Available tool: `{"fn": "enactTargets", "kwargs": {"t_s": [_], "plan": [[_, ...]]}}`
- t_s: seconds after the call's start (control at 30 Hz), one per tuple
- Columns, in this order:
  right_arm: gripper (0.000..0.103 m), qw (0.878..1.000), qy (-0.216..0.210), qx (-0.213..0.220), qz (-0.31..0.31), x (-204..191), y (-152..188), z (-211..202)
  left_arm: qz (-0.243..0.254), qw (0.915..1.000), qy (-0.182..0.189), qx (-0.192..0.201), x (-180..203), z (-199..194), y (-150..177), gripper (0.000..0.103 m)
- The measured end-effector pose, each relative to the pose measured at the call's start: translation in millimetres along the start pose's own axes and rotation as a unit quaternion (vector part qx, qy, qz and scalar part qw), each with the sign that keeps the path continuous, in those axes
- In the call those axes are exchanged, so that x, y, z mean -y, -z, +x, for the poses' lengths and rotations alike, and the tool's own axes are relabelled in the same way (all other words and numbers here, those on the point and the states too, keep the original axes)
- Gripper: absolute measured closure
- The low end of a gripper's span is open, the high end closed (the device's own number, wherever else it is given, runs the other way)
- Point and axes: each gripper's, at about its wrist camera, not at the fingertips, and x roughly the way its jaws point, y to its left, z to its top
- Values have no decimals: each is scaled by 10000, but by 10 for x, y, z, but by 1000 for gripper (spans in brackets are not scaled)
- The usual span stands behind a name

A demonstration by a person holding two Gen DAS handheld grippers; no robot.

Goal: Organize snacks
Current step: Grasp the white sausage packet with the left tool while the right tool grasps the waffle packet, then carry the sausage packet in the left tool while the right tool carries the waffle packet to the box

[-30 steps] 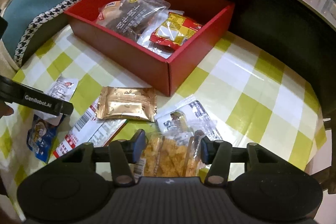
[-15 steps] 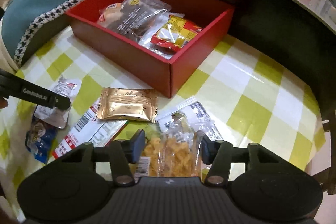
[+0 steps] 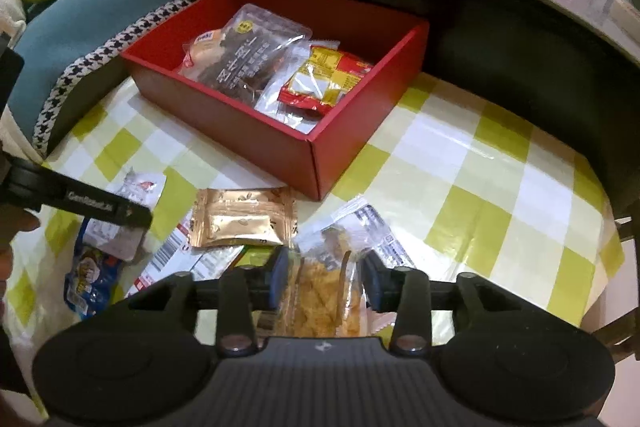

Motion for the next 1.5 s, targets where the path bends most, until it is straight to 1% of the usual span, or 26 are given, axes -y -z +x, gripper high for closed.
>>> {"fn": "enactTargets", "kwargs": {"t_s": [0.03,0.07,0.1,0.17,0.23,0.27,0.37,0.43,0.5,0.6,0.63,0.7,0.8,0.9,0.93,1.0,1.07,1.13,1.2,1.23,1.27,1.3,1.33,1.37,1.4,1.5], "plan": [[37,10000,-46,-63,-6,9,5,23,-8,10000,-4,6,19,21,-9,25],[33,9999,-86,-91,-19,13,16,47,13,10000,-44,26,49,38,-14,23],[27,9998,-115,-163,-70,6,25,83,82,9999,-140,52,86,52,-16,21],[25,9995,43,-126,-299,-62,34,116,139,9996,-210,93,113,60,-17,20],[25,9984,180,-230,-487,-142,42,121,136,9997,-181,56,123,47,-14,21],[25,9977,157,-312,-577,-175,52,106,120,9998,-165,25,107,44,-11,21],[24,9978,-82,-263,-609,-161,75,19,160,9998,-130,-9,54,37,4,23],[19,9973,-177,-350,-624,-123,71,-17,184,9998,-117,-23,47,34,12,22],[18,9968,-325,-441,-578,-77,83,-39,225,9997,-113,-29,37,15,39,21],[6,9965,-453,-496,-502,-40,119,-75,240,9996,-105,-45,38,37,29,19],[6,9966,-502,-505,-418,-25,131,-78,248,9996,-109,-46,46,50,31,18],[4,9944,-689,-560,-579,-71,151,-58,290,9995,-119,-49,67,82,21,17],[3,9901,-719,-773,-928,-185,173,49,316,9994,-90,-55,73,76,30,17],[2,9884,-343,-918,-1160,-218,202,188,373,9993,-80,-56,77,75,35,16],[0,9888,-318,-953,-1105,-203,211,219,378,9992,-67,-66,76,76,32,16],[0,9908,-384,-954,-876,-167,223,278,400,9992,-43,-69,72,85,34,14],[0,9899,-328,-961,-990,-227,249,307,429,9990,-49,-61,77,92,40,13],[0,9884,-104,-905,-1217,-315,297,335,438,9990,-39,-57,74,106,42,13],[0,9874,82,-852,-1330,-380,338,334,418,9991,-60,-40,74,108,50,15],[0,9882,89,-880,-1251,-374,331,324,412,9991,-74,-30,72,99,54,18],[0,9894,105,-879,-1153,-361,324,301,381,9992,-67,-29,57,81,55,25],[11,9907,166,-848,-1048,-349,314,264,356,9993,-69,-20,36,56,59,29],[16,9915,263,-829,-969,-337,302,230,326,9994,-65,-15,11,27,60,41],[16,9926,232,-828,-856,-313,298,195,272,9996,27,-40,-27,-1,56,44],[17,9929,221,-845,-807,-303,309,174,226,9996,109,-83,-58,-8,54,44],[18,9923,386,-838,-822,-309,358,136,208,9997,116,-95,-94,-22,73,46]]}}
